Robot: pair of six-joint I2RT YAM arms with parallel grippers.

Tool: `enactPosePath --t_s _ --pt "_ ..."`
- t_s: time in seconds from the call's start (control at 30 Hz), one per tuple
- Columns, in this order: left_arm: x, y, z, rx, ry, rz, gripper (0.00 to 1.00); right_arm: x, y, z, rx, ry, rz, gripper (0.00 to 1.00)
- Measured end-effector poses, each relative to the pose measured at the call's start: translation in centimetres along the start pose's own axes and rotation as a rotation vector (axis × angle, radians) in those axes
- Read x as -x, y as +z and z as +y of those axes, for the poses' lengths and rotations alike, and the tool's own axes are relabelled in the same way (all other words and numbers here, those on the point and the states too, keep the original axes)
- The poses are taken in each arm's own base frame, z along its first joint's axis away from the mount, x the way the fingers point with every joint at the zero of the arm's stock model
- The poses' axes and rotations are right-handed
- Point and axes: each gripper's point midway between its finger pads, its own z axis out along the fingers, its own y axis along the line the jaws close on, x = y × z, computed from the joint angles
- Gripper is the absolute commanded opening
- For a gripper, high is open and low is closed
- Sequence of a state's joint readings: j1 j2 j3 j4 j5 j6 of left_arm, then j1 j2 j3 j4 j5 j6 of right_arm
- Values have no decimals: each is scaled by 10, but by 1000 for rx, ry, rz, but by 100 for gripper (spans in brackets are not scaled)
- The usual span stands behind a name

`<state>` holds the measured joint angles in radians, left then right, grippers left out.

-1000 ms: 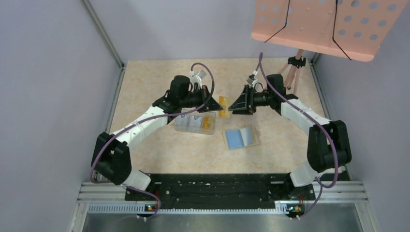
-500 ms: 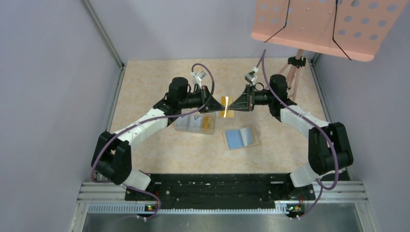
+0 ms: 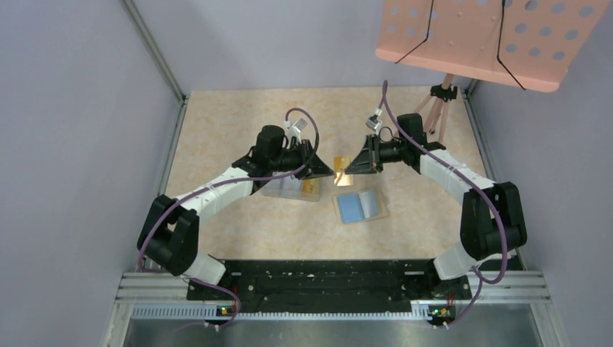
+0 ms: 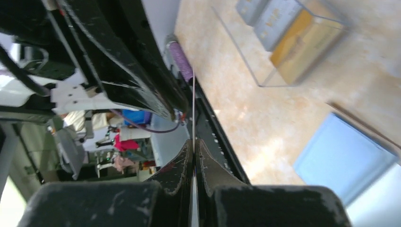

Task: Put the credit cards into the card holder
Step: Insert the credit card into the card holder.

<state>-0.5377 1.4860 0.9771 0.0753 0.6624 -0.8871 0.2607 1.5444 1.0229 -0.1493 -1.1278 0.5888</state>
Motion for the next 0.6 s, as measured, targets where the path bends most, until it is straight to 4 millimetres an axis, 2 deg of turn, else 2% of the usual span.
enactPosePath --t_s 0.17,0.33,0.43,0.6 --pt "-11 10 26 71 -37 37 18 -21 -6 -53 -192 72 43 0" --pt "-42 25 62 203 -90 155 16 -46 -17 -97 -391 120 111 0" --pt "-56 35 79 297 -93 232 15 -55 -24 -110 -467 120 138 0" --pt "-70 44 93 411 -43 319 14 -66 -32 -130 -556 127 181 0"
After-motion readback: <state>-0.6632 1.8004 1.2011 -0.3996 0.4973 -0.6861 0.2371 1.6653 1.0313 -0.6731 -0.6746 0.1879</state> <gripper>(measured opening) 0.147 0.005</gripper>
